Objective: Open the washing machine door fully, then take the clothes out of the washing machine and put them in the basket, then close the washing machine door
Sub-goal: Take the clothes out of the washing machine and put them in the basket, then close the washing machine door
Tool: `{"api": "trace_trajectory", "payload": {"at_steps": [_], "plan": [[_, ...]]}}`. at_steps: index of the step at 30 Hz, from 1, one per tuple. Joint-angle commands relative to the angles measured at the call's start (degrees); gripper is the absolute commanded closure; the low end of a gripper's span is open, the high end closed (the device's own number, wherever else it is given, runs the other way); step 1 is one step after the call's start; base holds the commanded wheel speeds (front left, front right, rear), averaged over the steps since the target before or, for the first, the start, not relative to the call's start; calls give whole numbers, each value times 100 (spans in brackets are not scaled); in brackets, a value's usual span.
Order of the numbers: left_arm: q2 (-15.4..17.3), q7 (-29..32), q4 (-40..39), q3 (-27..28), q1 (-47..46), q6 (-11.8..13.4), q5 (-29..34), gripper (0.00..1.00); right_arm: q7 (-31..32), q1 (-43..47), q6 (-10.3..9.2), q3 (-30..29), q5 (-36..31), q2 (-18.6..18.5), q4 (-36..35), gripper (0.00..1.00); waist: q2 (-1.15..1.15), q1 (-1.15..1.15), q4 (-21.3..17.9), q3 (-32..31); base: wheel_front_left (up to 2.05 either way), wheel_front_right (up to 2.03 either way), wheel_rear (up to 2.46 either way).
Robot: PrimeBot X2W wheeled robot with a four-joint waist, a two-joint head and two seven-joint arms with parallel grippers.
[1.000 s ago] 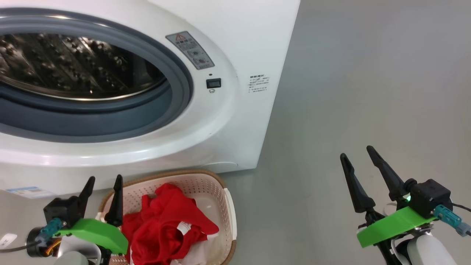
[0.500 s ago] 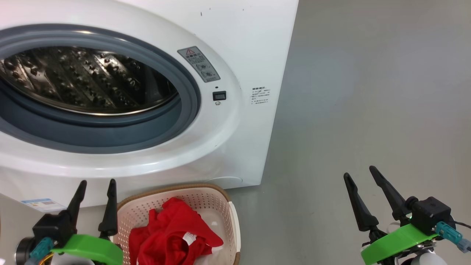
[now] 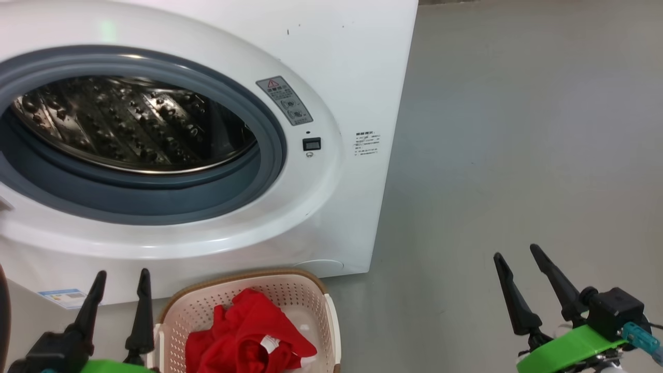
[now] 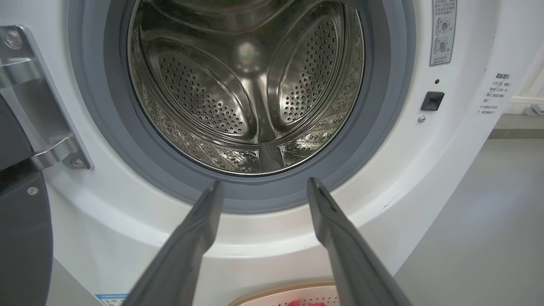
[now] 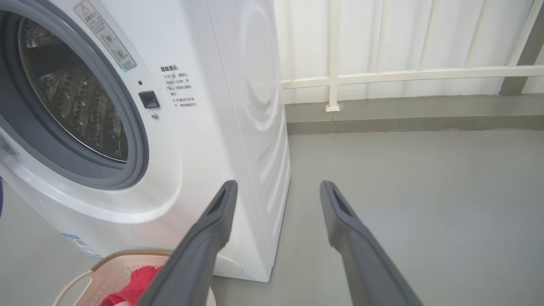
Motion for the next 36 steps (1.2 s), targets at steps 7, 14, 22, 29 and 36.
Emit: {"api": "trace_trajectory", "payload": {"at_steps": [7,14,22,29,36], "plan": [[-33,-71,-535,362,314,-18,90,0,-68,142,9,73,114,-108,-141,0,0,0,11,-143,0,0,0],[-95,-71,-837,485,633,-18,85,0,-68,249,9,63,127,-145,-151,0,0,0,12,-267,0,0,0],[-133,-71,-1024,499,789,-18,93,0,-68,303,9,31,129,-144,-171,0,0,0,12,-298,0,0,0],[-138,-71,-1041,482,799,-18,71,0,-68,299,9,15,115,-131,-173,0,0,0,-13,-300,0,0,0],[-123,-71,-1066,460,781,-18,48,0,-68,286,9,5,107,-109,-173,0,0,0,-30,-275,0,0,0]]}}
